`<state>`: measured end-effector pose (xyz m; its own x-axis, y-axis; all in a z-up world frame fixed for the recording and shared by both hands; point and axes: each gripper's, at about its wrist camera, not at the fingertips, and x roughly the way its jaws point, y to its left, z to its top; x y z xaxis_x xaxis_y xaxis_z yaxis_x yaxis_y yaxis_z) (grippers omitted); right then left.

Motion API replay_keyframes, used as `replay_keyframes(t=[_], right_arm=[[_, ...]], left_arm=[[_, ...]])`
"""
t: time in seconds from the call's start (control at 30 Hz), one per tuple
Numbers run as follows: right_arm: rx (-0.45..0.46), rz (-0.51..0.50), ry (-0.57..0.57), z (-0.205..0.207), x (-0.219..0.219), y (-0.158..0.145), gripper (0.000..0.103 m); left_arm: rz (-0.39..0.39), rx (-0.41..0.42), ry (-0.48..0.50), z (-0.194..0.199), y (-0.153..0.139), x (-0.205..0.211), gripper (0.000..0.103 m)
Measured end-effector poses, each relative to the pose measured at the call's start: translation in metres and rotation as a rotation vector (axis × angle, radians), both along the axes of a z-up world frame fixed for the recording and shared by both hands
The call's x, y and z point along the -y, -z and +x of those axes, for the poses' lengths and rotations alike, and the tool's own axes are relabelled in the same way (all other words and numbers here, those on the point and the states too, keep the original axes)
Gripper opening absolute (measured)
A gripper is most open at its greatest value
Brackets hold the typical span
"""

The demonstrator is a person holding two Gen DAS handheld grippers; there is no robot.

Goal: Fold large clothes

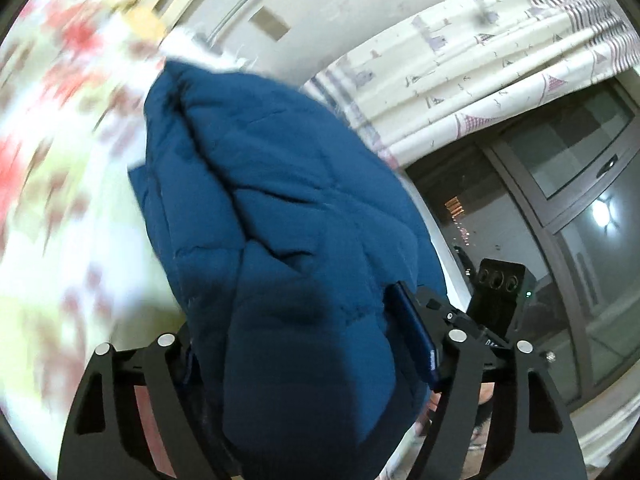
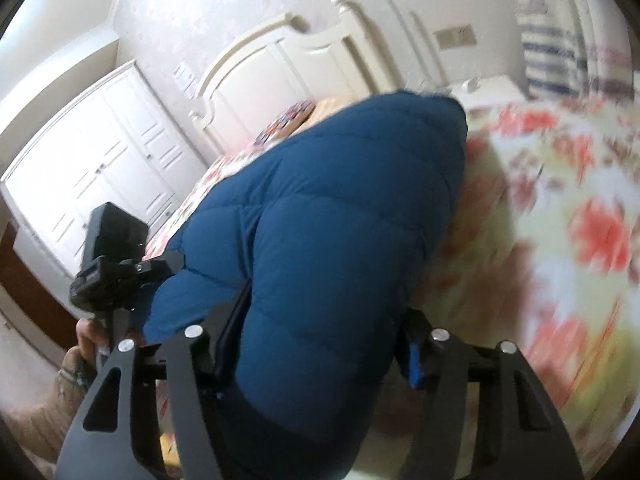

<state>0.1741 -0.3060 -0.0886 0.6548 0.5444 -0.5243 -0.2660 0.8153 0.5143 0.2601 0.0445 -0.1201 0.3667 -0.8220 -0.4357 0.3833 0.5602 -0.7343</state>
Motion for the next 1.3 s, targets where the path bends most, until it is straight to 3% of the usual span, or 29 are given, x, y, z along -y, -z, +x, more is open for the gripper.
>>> replay_keyframes(t=[0.1,0.2,0.27,0.33,0.37,0.47,0.53,0.6,0.67,0.73,0.8,0.9,0.93,1.03,1.1,1.13,1.17,1.23,1.3], right_arm=[[0.004,0.045,0.050,0.037,0.028,-0.008,0.060],[-0.082,0.035,0.085,0.072,0.041,0.004,0.063],[-0.150,-0.024,0.116,0.079,0.039,0.015,0.075],[-0.154,-0.034,0.144,0.070,0.039,0.014,0.084],[-0.141,-0.070,0.165,0.061,0.035,0.009,0.085],[-0.017,-0.196,0.233,0.032,0.012,-0.027,0.085],[0.069,-0.234,0.188,0.020,-0.012,-0.046,0.085],[0.132,-0.347,0.126,0.011,-0.050,-0.056,0.087],[0.132,-0.461,0.073,0.015,-0.079,-0.049,0.089],[0.069,-0.589,0.030,0.017,-0.100,-0.028,0.089],[0.079,-0.677,-0.019,-0.006,-0.116,-0.019,0.089],[0.079,-0.623,-0.152,-0.047,-0.122,-0.026,0.082],[0.098,-0.613,-0.150,-0.060,-0.120,-0.031,0.082],[0.197,-0.587,-0.003,-0.088,-0.094,-0.076,0.083],[0.289,-0.522,0.147,-0.103,-0.069,-0.122,0.088],[0.340,-0.482,0.212,-0.112,-0.058,-0.143,0.098],[0.388,-0.447,0.262,-0.123,-0.048,-0.158,0.101],[0.462,-0.393,0.328,-0.140,-0.036,-0.183,0.101],[0.499,-0.393,0.383,-0.157,-0.035,-0.197,0.101]], left_arm=[[-0.026,0.015,-0.029,0.035,-0.012,0.019,0.063],[0.013,-0.008,-0.058,0.064,-0.004,0.036,0.060],[0.059,-0.054,-0.067,0.071,0.015,0.045,0.062],[0.023,-0.060,-0.076,0.063,0.032,0.039,0.069],[0.006,-0.073,-0.082,0.060,0.037,0.034,0.076],[-0.048,-0.094,-0.120,0.050,0.044,0.020,0.082],[-0.076,-0.094,-0.147,0.043,0.040,0.016,0.083],[-0.093,-0.062,-0.168,0.035,0.032,0.015,0.087],[-0.066,-0.020,-0.201,0.022,0.023,0.011,0.092],[0.002,0.038,-0.243,0.007,0.009,0.009,0.092],[0.095,0.130,-0.300,-0.013,-0.016,0.005,0.094],[0.311,0.328,-0.429,-0.054,-0.071,-0.001,0.098],[0.371,0.426,-0.482,-0.072,-0.094,0.001,0.099],[0.459,0.673,-0.616,-0.121,-0.152,0.013,0.099],[0.543,0.767,-0.675,-0.146,-0.182,0.027,0.099],[0.577,0.801,-0.709,-0.158,-0.196,0.034,0.099],[0.592,0.817,-0.735,-0.165,-0.204,0.039,0.099],[0.617,0.818,-0.809,-0.183,-0.216,0.045,0.099],[0.585,0.826,-0.811,-0.197,-0.222,0.050,0.099]])
